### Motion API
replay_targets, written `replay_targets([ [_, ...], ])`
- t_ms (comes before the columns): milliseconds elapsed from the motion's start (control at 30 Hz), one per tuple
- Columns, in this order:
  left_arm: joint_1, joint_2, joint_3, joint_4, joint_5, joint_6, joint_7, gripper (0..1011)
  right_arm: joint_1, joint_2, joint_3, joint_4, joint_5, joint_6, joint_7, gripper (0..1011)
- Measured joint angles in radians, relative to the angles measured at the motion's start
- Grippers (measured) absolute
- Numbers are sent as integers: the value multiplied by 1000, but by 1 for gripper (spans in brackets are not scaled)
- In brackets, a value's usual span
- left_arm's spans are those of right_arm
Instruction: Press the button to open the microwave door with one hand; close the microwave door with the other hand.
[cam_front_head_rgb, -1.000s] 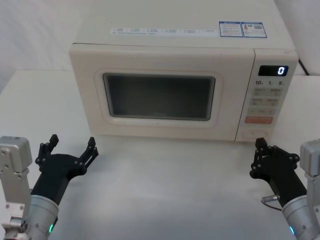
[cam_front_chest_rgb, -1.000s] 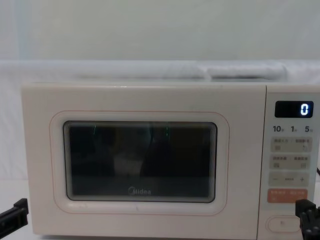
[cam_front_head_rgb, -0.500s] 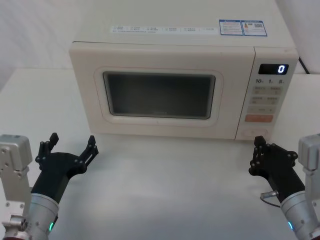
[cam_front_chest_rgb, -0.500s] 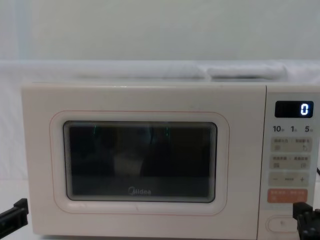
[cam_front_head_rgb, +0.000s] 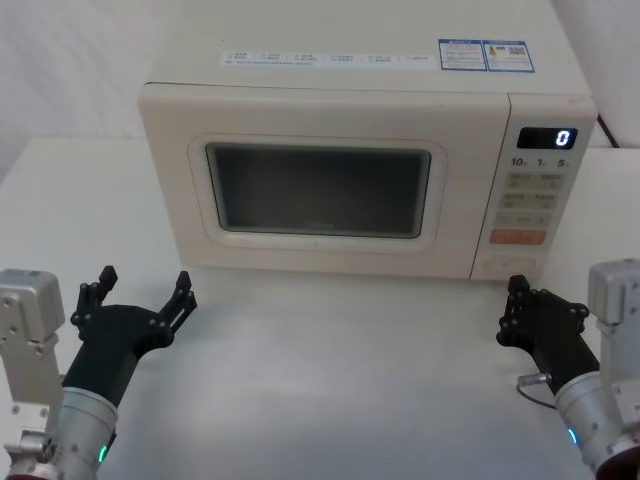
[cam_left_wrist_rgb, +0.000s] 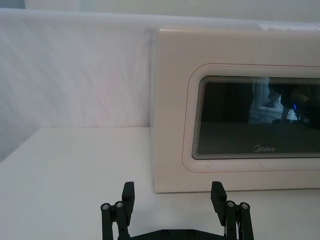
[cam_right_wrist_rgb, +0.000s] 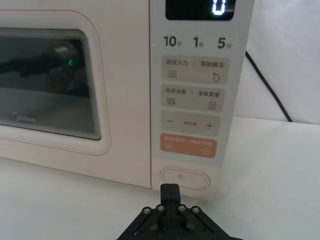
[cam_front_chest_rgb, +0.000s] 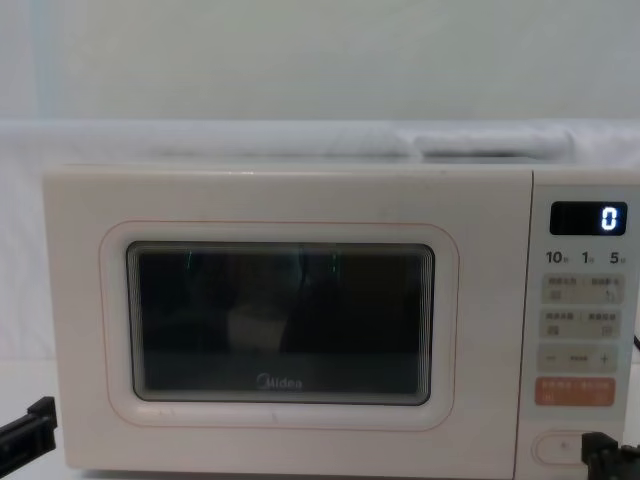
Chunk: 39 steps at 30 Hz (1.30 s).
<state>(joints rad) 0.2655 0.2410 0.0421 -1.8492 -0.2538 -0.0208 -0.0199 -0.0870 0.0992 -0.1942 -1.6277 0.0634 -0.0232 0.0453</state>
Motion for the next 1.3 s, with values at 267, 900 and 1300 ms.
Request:
replay_targets([
  [267,0,0,0,0,0,0,0,1001,56,-32,17,84,-29,-2,6,0],
  [900,0,0,0,0,0,0,0,1001,135,-79,49,204,-38,-11,15,0],
  [1300,0,0,0,0,0,0,0,1001,168,-89,61,245,-37,-17,20,0],
])
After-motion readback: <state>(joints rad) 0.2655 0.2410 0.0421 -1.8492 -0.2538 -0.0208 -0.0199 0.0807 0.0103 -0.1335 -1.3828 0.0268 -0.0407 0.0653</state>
